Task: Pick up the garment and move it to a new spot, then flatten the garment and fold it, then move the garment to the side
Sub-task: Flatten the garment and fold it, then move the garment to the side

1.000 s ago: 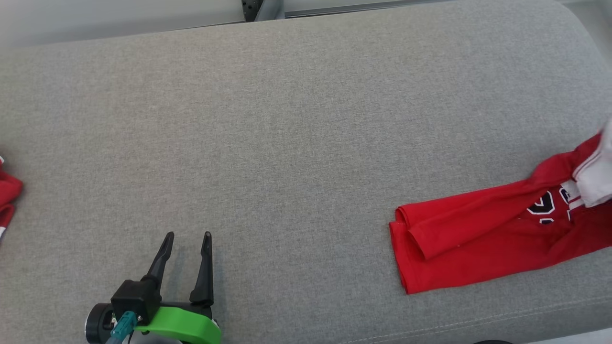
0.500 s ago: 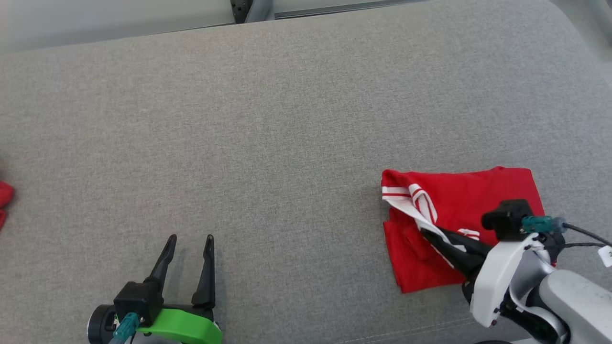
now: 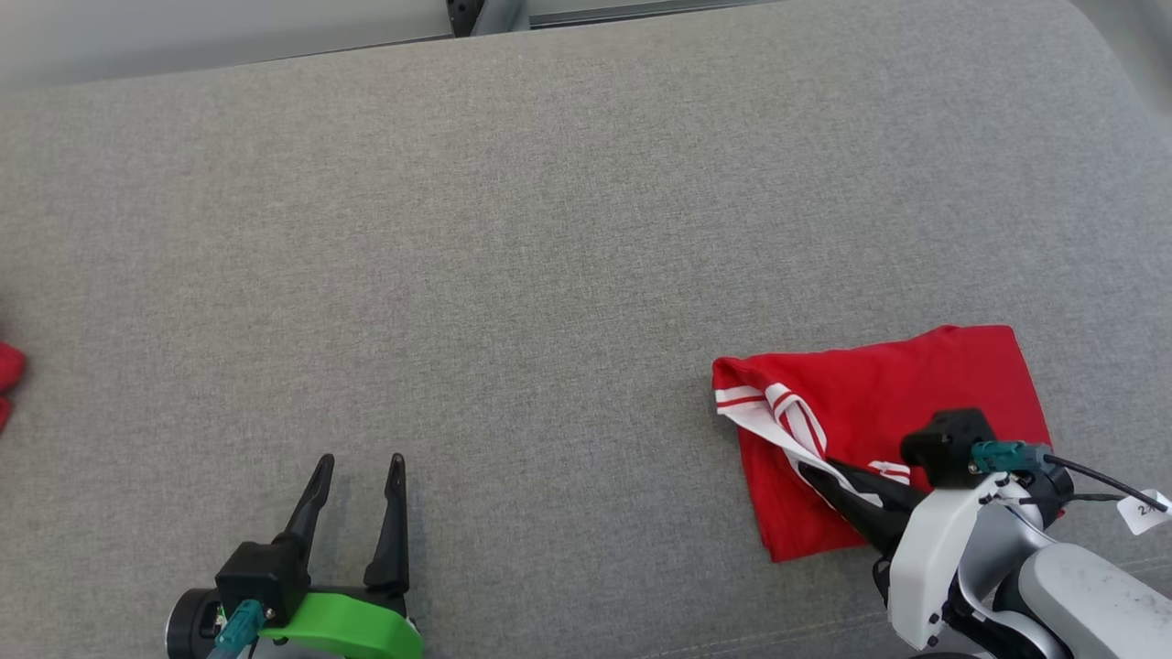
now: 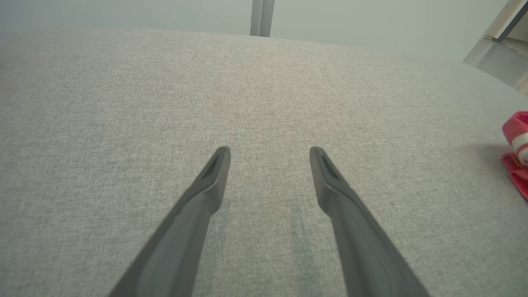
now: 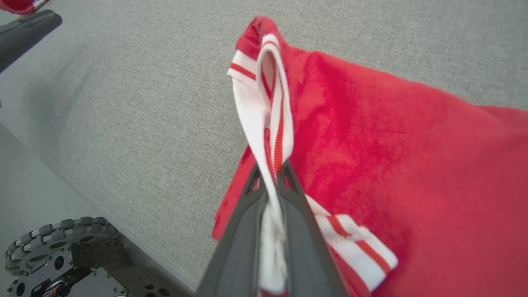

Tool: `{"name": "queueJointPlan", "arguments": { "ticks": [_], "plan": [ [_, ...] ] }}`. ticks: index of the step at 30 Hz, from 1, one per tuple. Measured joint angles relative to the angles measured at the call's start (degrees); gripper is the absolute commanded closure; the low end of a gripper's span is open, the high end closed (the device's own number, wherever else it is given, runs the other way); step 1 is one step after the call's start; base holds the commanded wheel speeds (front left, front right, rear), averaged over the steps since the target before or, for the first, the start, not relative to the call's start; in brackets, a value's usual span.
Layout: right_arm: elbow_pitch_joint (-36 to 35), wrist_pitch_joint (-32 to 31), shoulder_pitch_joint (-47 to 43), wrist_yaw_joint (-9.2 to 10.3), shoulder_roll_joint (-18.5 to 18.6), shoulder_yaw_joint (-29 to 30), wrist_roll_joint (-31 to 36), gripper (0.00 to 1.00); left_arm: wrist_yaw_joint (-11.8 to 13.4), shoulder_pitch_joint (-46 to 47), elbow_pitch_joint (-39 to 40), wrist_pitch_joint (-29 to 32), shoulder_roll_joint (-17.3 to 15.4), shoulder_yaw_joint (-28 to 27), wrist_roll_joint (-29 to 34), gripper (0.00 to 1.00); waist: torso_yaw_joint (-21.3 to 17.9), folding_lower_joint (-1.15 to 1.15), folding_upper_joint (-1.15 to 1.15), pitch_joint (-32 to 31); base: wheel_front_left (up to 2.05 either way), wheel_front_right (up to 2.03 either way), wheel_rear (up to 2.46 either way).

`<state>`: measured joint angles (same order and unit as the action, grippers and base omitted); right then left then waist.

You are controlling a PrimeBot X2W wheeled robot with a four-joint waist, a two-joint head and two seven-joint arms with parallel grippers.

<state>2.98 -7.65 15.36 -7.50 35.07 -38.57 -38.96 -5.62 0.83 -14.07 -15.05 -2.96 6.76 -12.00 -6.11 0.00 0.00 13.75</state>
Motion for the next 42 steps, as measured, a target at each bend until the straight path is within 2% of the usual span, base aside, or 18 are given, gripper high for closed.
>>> {"name": "queueJointPlan", "arguments": {
  "ticks": [2,3,4,5,9,11,15,19,22,25,30,33,38,42],
  "plan": [
    [-0.5,-0.3,-0.5,0.00,-0.6,0.8,0.7,1.00,0.0,0.0,-0.2,0.0,0.0,0.1,-0.2,0.00,-0.1,0.00,0.00,0.1,0.00,0.00,0.00],
    [-0.7,-0.3,-0.7,0.01,-1.1,1.1,1.2,0.82,-0.1,0.0,-0.3,0.0,0.0,0.2,-0.3,0.00,-0.2,0.00,0.00,0.0,0.00,0.00,0.00],
    [-1.3,-0.6,-1.0,0.02,-1.5,0.9,1.5,0.47,-0.2,0.0,-0.4,0.0,0.0,0.3,-0.5,0.00,-0.2,0.00,0.00,0.0,0.00,0.00,0.00],
    [-2.0,-1.0,-1.2,0.01,-1.7,0.3,1.7,0.00,-0.2,0.0,-0.5,0.0,0.0,0.4,-0.6,0.00,-0.3,0.00,0.00,-0.1,0.00,0.00,0.00],
    [-6.0,-1.4,-3.0,-0.02,-1.7,2.1,1.2,0.00,-0.1,-0.2,-0.7,0.0,0.1,-0.3,-0.8,0.00,-0.5,0.00,0.00,-0.6,0.00,0.00,0.00],
    [-9.3,-0.8,-4.6,-0.03,-1.3,5.4,-0.2,0.00,0.1,-0.5,-0.6,0.0,0.1,-1.1,-1.0,0.00,-0.7,0.00,0.00,-1.0,0.00,0.00,0.00],
    [-15.6,2.2,-8.1,-0.02,-0.3,16.2,0.0,0.00,0.6,-1.7,0.2,0.0,0.1,-2.5,-1.7,0.00,-1.1,0.00,0.00,-1.7,0.00,0.00,0.00],
    [-17.3,6.1,-12.2,-0.02,-3.0,27.7,4.5,0.00,0.9,-2.3,1.1,0.0,0.1,-2.4,-2.5,0.00,-1.5,0.00,0.00,-2.2,0.00,0.00,0.00],
    [-15.1,9.2,-15.0,-0.01,-6.4,33.0,8.7,0.00,1.1,-2.4,1.4,0.0,0.1,-1.3,-2.9,0.00,-1.3,0.00,0.00,-2.4,0.00,0.00,0.00],
    [-10.9,12.4,-17.2,-0.01,-9.9,35.4,10.5,0.00,1.2,-2.4,1.7,0.0,0.1,-0.5,-3.1,0.00,-0.9,0.00,0.00,-2.7,0.00,0.00,0.00],
    [-1.0,20.5,-18.1,-0.01,-13.2,38.8,15.8,0.00,2.0,-2.6,3.4,0.0,0.1,0.2,-3.5,0.00,-0.3,0.00,0.00,-3.8,0.00,0.00,0.00],
    [4.4,22.4,-18.3,-0.01,-15.4,41.1,19.7,0.00,2.6,-3.5,5.1,0.0,0.1,0.5,-3.5,0.00,0.0,0.00,0.00,-4.9,0.00,0.00,0.00],
    [4.2,22.6,-18.8,-0.03,-21.3,45.9,24.0,0.00,3.1,-5.2,7.0,0.0,0.1,0.5,-2.2,0.00,0.4,0.00,0.00,-6.6,0.00,0.00,0.00],
    [4.9,22.6,-20.8,-0.03,-23.9,47.7,26.6,0.00,3.2,-6.1,7.2,0.0,0.1,-0.4,-1.8,0.00,0.7,0.00,0.00,-7.7,0.00,0.00,0.00]
  ]
}}
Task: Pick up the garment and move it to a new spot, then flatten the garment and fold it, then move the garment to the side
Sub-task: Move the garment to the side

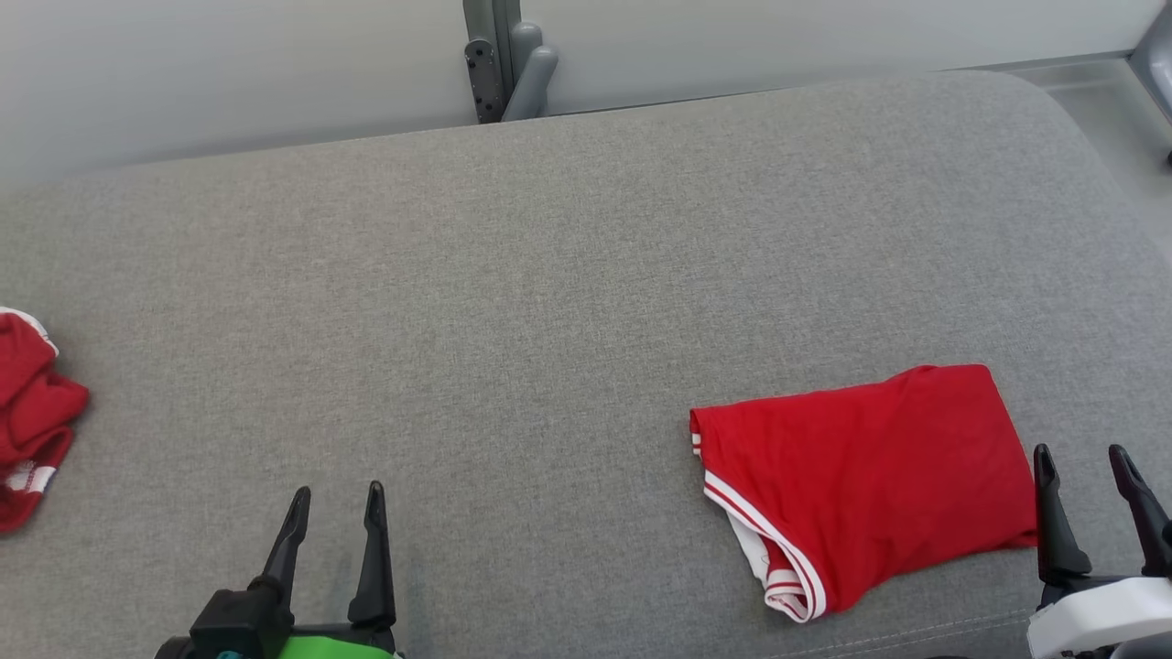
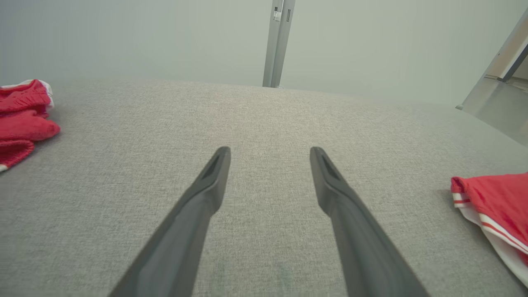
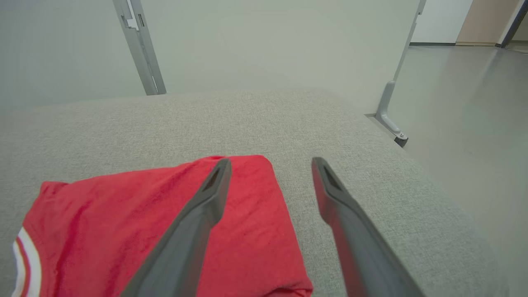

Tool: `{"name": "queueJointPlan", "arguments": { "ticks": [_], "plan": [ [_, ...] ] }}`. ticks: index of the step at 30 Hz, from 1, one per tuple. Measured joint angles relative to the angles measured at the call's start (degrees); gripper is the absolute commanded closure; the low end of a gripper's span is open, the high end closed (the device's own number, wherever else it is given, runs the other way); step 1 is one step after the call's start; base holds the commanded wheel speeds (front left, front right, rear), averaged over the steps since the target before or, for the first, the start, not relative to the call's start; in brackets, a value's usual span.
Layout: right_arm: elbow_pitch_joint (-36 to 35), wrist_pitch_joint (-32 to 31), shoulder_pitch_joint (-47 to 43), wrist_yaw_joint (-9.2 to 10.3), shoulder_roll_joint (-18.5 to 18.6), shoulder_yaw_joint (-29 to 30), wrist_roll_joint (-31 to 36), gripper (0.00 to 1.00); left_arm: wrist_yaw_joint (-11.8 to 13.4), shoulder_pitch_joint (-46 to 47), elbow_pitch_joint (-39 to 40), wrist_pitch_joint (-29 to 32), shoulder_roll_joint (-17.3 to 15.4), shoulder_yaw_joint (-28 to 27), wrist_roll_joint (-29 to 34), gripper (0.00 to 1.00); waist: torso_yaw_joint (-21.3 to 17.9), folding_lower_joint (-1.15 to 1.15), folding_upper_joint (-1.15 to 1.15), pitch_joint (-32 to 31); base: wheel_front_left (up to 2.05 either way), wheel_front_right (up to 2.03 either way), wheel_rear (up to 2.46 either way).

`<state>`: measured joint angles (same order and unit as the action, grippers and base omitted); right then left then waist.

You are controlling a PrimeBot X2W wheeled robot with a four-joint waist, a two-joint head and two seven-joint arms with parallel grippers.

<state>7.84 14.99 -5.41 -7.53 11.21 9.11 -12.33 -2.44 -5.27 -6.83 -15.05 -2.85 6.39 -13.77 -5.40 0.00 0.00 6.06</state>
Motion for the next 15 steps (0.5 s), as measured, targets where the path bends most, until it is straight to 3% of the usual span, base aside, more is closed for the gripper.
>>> {"name": "queueJointPlan", "arguments": {
  "ticks": [8,13,15],
  "plan": [
    [4.1,0.0,0.0,0.00,-0.6,-0.7,-1.1,0.00,0.1,-1.5,0.1,0.0,0.0,-0.8,0.2,0.00,0.2,0.00,0.00,-1.1,0.00,0.00,0.00],
    [12.5,0.0,4.9,0.02,4.3,-5.2,-4.5,0.00,0.1,-1.4,0.3,0.0,0.0,-0.4,0.2,0.00,0.0,0.00,0.00,0.0,0.00,0.00,0.00],
    [16.8,-2.3,8.3,0.01,7.6,-9.8,-6.0,0.00,0.0,-1.0,0.3,0.0,0.0,-0.1,0.1,0.00,-0.1,0.00,0.00,0.8,0.00,0.00,0.00]
  ]
}}
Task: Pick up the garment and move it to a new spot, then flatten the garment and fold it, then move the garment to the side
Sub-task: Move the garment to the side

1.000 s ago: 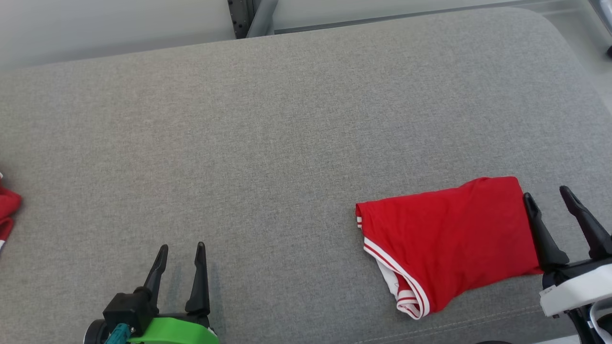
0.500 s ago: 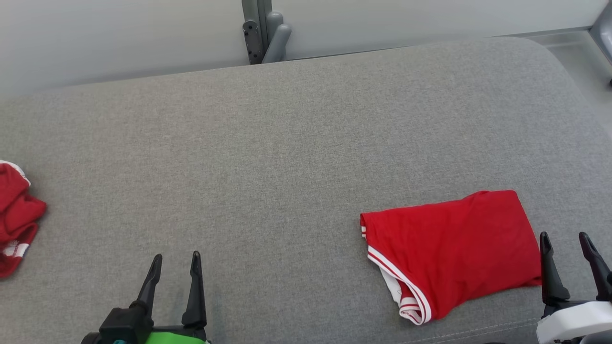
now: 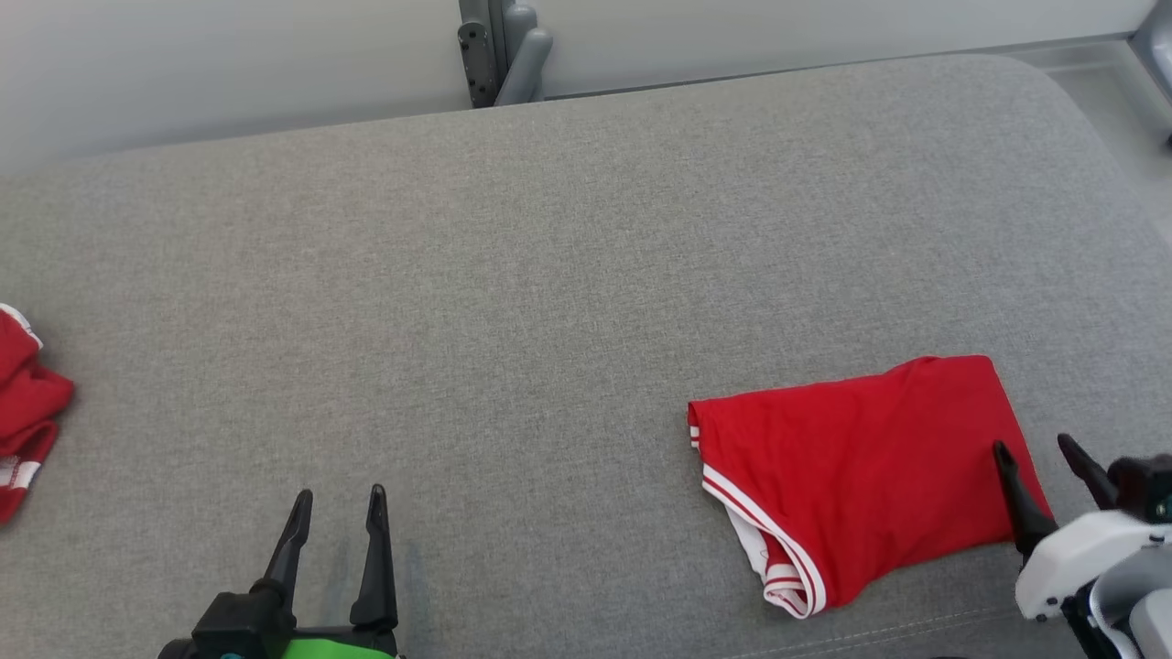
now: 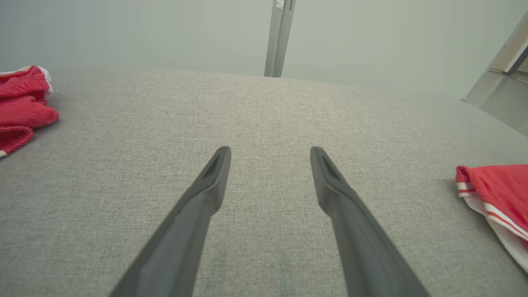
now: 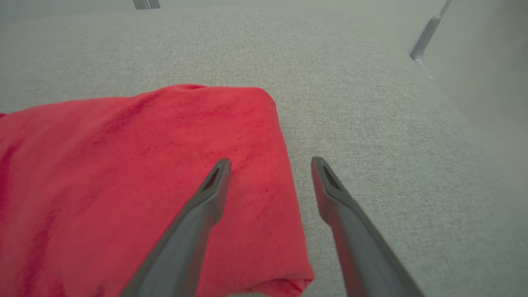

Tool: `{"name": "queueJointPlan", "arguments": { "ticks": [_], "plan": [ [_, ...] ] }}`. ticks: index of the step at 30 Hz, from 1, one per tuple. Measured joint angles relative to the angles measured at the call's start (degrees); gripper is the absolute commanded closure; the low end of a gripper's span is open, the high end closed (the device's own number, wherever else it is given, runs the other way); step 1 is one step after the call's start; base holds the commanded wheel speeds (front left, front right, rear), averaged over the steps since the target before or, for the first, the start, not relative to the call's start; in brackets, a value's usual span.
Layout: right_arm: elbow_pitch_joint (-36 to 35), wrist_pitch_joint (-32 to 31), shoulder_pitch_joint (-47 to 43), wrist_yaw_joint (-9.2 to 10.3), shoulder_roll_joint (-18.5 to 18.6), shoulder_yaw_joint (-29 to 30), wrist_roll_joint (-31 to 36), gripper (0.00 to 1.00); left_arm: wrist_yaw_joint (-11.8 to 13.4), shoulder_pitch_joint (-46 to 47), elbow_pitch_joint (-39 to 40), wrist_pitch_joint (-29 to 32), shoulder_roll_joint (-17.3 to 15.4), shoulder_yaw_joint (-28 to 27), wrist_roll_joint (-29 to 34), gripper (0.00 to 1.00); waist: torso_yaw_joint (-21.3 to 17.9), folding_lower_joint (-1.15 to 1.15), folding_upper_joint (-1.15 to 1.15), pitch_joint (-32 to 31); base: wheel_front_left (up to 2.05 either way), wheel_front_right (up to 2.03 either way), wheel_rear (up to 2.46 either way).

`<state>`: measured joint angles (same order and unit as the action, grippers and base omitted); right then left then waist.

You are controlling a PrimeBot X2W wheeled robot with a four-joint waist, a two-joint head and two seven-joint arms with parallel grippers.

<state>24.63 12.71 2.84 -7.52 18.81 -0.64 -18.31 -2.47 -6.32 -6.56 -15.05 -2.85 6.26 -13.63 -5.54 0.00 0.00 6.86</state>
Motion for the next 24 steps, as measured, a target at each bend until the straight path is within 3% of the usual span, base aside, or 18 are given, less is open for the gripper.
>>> {"name": "queueJointPlan", "arguments": {
  "ticks": [9,17,18,19,21,24],
  "plan": [
    [10.4,-11.8,11.4,-0.01,10.1,-17.2,-12.0,0.00,-0.7,2.3,-0.8,0.0,0.0,0.5,0.8,0.00,0.2,0.00,0.00,3.0,0.00,0.00,0.00],
    [13.9,-12.9,15.0,-0.01,13.3,-23.7,-21.0,0.00,-1.1,2.3,-0.8,0.0,0.0,0.0,1.3,0.00,1.7,0.00,0.00,3.5,0.00,0.00,0.00],
    [13.7,-13.4,15.2,-0.01,13.5,-24.6,-22.6,0.59,-1.1,2.3,-0.9,0.0,0.0,0.1,1.4,0.00,1.9,0.00,0.00,3.6,0.00,0.00,0.00],
    [13.2,-13.6,15.3,0.05,13.8,-25.6,-24.4,1.00,-1.3,2.3,-0.9,0.0,0.0,0.1,1.4,0.00,2.0,0.00,0.00,3.7,0.00,0.00,0.00],
    [9.9,-13.8,16.5,0.04,15.8,-29.3,-28.1,1.00,-1.3,2.6,-0.7,0.0,0.0,0.1,1.4,0.00,2.3,0.00,0.00,4.1,0.00,0.00,0.00],
    [6.5,-12.1,19.7,0.03,19.0,-33.3,-28.5,1.00,-1.3,3.3,0.0,0.0,0.0,0.4,1.3,0.00,2.4,0.00,0.00,4.7,0.00,0.00,0.00]
  ]
}}
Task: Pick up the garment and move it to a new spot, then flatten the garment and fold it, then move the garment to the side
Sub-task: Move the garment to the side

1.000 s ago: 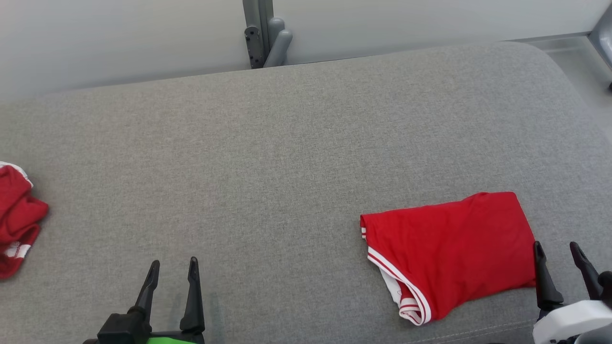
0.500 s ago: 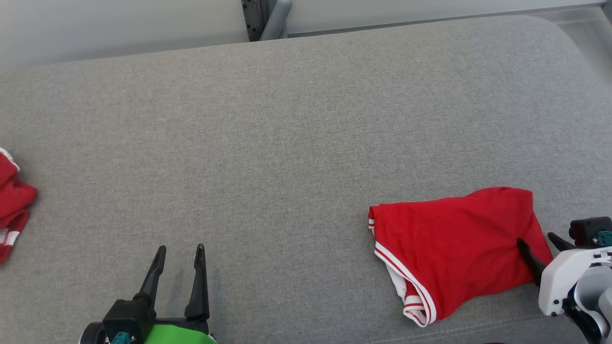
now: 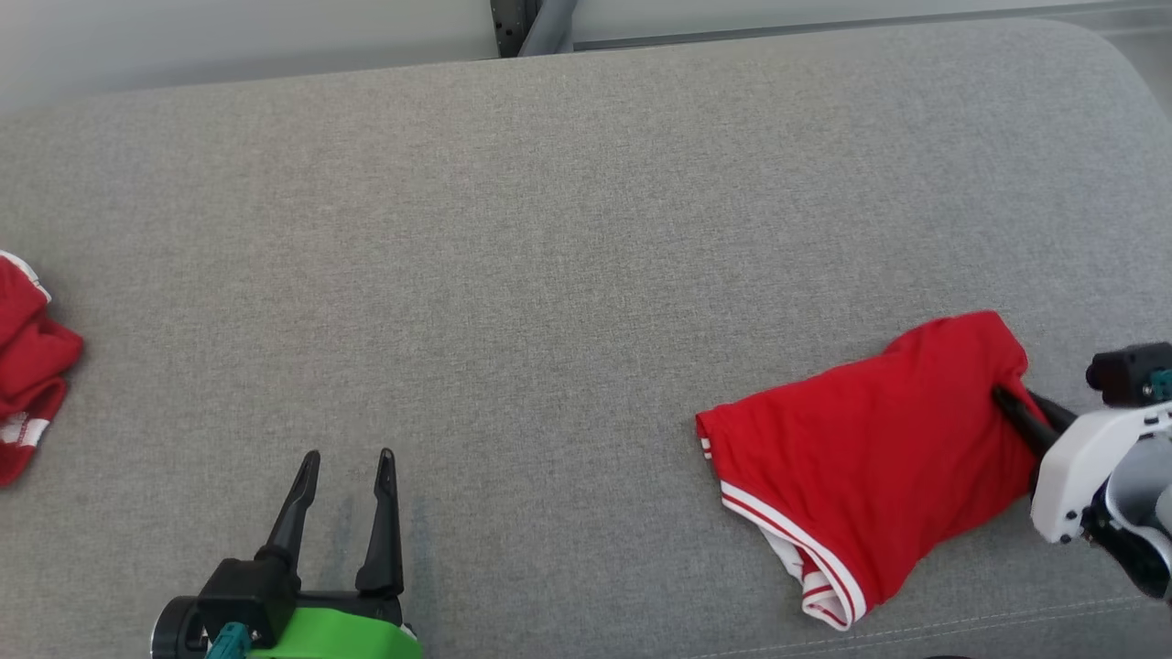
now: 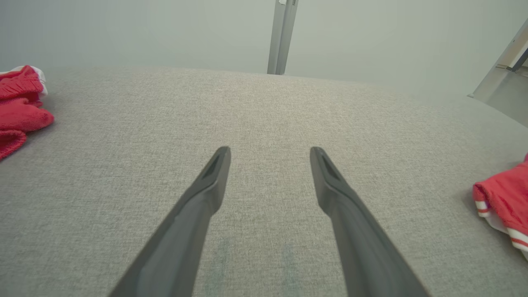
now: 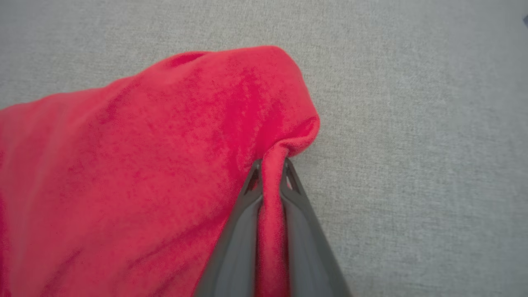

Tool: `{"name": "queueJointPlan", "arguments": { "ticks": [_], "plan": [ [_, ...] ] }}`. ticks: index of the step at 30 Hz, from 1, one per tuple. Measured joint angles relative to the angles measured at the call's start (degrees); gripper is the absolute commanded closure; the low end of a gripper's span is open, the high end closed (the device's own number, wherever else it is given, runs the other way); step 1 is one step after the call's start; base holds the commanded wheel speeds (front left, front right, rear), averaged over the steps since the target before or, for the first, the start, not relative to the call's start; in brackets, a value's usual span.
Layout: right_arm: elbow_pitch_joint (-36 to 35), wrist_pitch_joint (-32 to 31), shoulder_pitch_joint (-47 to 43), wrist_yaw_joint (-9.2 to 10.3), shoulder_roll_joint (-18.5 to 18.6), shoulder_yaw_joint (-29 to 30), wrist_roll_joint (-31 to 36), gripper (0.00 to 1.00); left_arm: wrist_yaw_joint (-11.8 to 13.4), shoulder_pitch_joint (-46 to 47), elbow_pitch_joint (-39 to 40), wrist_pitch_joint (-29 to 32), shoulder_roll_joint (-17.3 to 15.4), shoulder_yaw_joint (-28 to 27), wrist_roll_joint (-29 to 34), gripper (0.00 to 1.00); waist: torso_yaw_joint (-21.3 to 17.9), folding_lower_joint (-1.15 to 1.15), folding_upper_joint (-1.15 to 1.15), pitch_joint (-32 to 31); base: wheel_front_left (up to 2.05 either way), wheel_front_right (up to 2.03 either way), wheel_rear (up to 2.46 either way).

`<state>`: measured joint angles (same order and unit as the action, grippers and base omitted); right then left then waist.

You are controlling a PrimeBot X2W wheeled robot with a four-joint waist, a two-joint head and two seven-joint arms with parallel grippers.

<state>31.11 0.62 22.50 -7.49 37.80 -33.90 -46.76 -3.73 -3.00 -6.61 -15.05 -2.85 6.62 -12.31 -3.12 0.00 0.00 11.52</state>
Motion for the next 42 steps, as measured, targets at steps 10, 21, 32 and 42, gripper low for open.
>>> {"name": "queueJointPlan", "arguments": {
  "ticks": [10,21,32,42],
  "plan": [
    [0.9,5.1,18.1,-0.05,5.6,-6.7,3.1,1.00,-0.7,3.1,2.0,0.0,0.0,0.4,1.4,0.00,-1.2,0.00,0.00,3.5,0.00,0.00,0.00],
    [23.3,10.6,27.7,-0.05,7.3,0.6,3.4,1.00,-2.4,5.9,2.3,0.0,0.0,0.0,5.0,0.00,-2.5,0.00,0.00,10.1,0.00,0.00,0.00],
    [36.1,14.3,33.9,-0.05,2.8,8.0,10.2,0.00,-2.9,6.4,3.8,0.0,-0.2,-0.7,6.1,0.00,-2.2,0.00,0.00,13.5,0.00,0.00,0.00],
    [19.4,14.4,27.4,-0.05,1.7,23.8,25.5,0.00,-2.8,6.0,3.4,0.0,-0.1,-0.7,4.7,0.00,-2.8,0.00,0.00,10.1,0.00,0.00,0.00]
  ]
}}
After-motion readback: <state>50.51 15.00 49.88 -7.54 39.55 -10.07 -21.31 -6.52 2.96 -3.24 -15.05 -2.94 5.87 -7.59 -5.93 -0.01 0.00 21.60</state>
